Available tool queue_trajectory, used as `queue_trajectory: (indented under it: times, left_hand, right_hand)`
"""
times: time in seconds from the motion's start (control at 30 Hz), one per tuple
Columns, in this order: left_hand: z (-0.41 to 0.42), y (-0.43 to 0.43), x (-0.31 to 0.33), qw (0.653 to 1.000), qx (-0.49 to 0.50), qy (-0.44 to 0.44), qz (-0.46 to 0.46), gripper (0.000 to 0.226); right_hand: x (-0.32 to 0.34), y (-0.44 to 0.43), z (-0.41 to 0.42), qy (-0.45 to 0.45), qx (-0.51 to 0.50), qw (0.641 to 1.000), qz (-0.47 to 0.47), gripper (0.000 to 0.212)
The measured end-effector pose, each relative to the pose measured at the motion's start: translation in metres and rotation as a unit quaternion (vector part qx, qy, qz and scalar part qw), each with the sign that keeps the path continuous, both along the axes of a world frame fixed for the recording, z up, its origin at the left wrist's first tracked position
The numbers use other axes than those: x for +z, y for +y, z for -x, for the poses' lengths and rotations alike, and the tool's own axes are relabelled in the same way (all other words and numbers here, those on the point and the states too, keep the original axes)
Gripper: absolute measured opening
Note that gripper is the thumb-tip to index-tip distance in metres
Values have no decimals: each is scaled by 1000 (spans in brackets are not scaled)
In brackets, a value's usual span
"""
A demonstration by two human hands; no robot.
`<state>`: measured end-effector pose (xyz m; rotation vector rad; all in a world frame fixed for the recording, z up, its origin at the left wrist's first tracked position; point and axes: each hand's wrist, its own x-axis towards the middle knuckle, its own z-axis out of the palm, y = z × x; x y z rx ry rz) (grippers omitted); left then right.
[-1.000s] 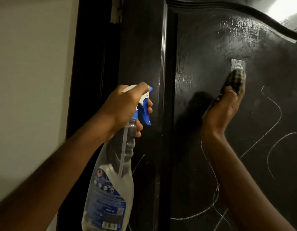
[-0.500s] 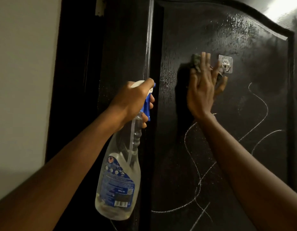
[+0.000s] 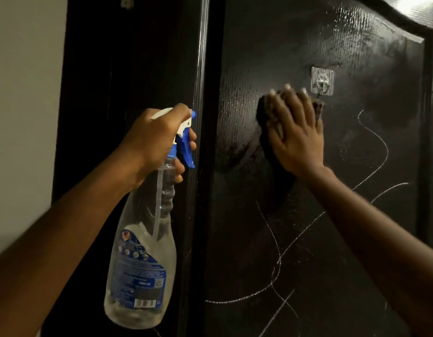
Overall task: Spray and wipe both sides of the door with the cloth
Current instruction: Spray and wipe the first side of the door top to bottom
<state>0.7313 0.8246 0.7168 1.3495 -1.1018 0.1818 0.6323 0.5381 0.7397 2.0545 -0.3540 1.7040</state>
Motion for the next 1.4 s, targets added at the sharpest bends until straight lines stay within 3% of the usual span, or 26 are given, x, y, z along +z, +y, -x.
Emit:
queue_trajectory:
  times: [0.07,0.13,0.3,0.4,0.5,0.57,0.63,0.7,0.77,0.87,0.97,1.03,1.1,1.17,1.27,1.33,1.4]
  left_hand:
    - [1,0,1,1000,3,0,0,49]
    - [2,0,2,1000,-3,9,1,48]
    - [3,-1,-1,1000,-7,22,12,48]
    - [4,-4,-6,1000,-5,17,14,50]
    - [6,-8,-10,1000,-11,15,11,50]
    - [7,-11,-12,1000,-10,12,9,49]
    - [8,-14,-13,1000,-10,11,11,49]
    - [9,-17,-15,1000,-10,13,13,48]
    - [11,-22,-17,1000,-11,15,9,47]
    - [16,-31,-18,1000,-7,18,6,46]
    - [23,-40,-17,1000,-13,19,10,47]
    - [30,-47,-18,1000,-16,14,10,47]
    - [35,-54,-18,1000,-21,12,8,47]
    - [41,-63,-17,1000,-26,13,3,46]
    - [48,-74,-15,999,-44,19,1,46]
    - [50,-80,-15,998,-58,18,5,46]
    - [50,-83,-15,997,-70,19,7,47]
  right_hand:
    - [42,15,-8,-76,30,991,-103,63]
    - [57,39,-27,-96,27,988,-114,63]
    - [-28,65,-53,43,-1,992,121,63]
    - [-85,33,-28,103,-38,970,216,66]
    - [-84,-11,9,147,-69,953,257,72]
    - [-60,-33,28,121,-57,974,183,74]
    - [-31,-38,33,8,-29,999,45,68]
    - [-14,-22,18,-121,5,986,-114,67]
    - [-20,1,-5,-170,4,975,-146,69]
    - [-78,11,-16,-39,-14,998,39,67]
    - [-128,-28,21,146,-36,953,263,72]
    - [-128,-63,50,199,-57,927,314,76]
    - [-110,-89,70,158,-53,958,235,82]
    - [-84,-93,75,34,-20,996,79,75]
    - [-50,-64,47,-147,17,978,-149,65]
    - [-54,-41,25,-149,2,981,-122,66]
    - [-83,-34,18,-44,-4,999,20,67]
